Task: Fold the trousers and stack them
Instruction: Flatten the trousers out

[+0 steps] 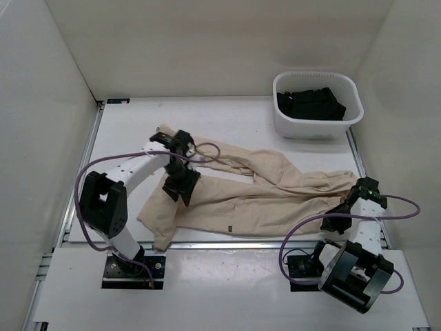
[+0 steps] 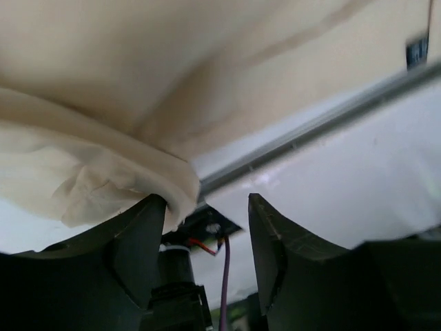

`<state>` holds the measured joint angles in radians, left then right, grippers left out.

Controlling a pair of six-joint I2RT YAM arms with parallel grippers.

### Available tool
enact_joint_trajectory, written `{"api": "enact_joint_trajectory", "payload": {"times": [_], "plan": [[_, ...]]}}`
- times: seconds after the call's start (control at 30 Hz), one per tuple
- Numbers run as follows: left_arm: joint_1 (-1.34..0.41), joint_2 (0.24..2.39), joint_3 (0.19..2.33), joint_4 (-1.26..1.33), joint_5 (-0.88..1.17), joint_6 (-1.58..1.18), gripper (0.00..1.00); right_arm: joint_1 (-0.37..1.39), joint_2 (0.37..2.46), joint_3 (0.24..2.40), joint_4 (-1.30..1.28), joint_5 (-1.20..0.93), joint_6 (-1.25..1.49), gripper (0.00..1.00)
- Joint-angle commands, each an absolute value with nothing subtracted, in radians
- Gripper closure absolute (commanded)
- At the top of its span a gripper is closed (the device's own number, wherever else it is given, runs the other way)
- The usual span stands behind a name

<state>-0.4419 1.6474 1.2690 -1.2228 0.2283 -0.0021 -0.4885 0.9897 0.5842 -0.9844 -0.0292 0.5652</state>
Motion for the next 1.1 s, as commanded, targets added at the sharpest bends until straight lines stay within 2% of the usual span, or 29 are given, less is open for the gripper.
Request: {"api": "enact_joint_trajectory", "payload": {"times": [0.0, 0.13, 0.3, 0.43, 0.47, 0.5, 0.6, 0.67, 0.87, 0.97, 1.07], "plan": [[-0.569, 1.652, 1.238, -1.310, 0.201, 0.000, 0.37, -0.485, 1.002, 0.592, -0.968, -0.028, 0.551, 1.00], [-0.730, 1.666, 1.255, -1.310, 0.291, 0.000, 0.32, -0.485, 1.002, 0.592, -0.968, -0.028, 0.551, 1.00], [-0.762, 1.563, 1.371, -1.310, 0.304, 0.000, 0.31, -0.485, 1.002, 0.592, -0.968, -0.028, 0.551, 1.00], [-0.600, 1.468, 1.450, -1.269, 0.313, 0.000, 0.32, -0.485, 1.002, 0.592, -0.968, -0.028, 0.551, 1.00], [-0.512, 1.442, 1.450, -1.255, 0.272, 0.000, 0.32, -0.485, 1.002, 0.592, -0.968, -0.028, 0.551, 1.00], [-0.476, 1.433, 1.419, -1.243, 0.237, 0.000, 0.32, -0.485, 1.002, 0.592, -0.968, -0.028, 0.551, 1.00], [-0.373, 1.448, 1.269, -1.206, 0.114, 0.000, 0.20, -0.485, 1.002, 0.592, -0.968, -0.028, 0.551, 1.00], [-0.339, 1.523, 1.215, -1.206, 0.101, 0.000, 0.20, -0.485, 1.002, 0.592, -0.968, -0.028, 0.551, 1.00], [-0.328, 1.634, 1.186, -1.172, 0.259, 0.000, 0.27, -0.485, 1.002, 0.592, -0.968, -0.028, 0.551, 1.00], [-0.328, 1.670, 1.165, -1.163, 0.206, 0.000, 0.30, -0.485, 0.980, 0.592, -0.977, -0.028, 0.551, 1.00], [-0.319, 1.692, 1.120, -1.147, 0.158, 0.000, 0.39, -0.485, 0.980, 0.592, -0.977, -0.028, 0.551, 1.00]]}}
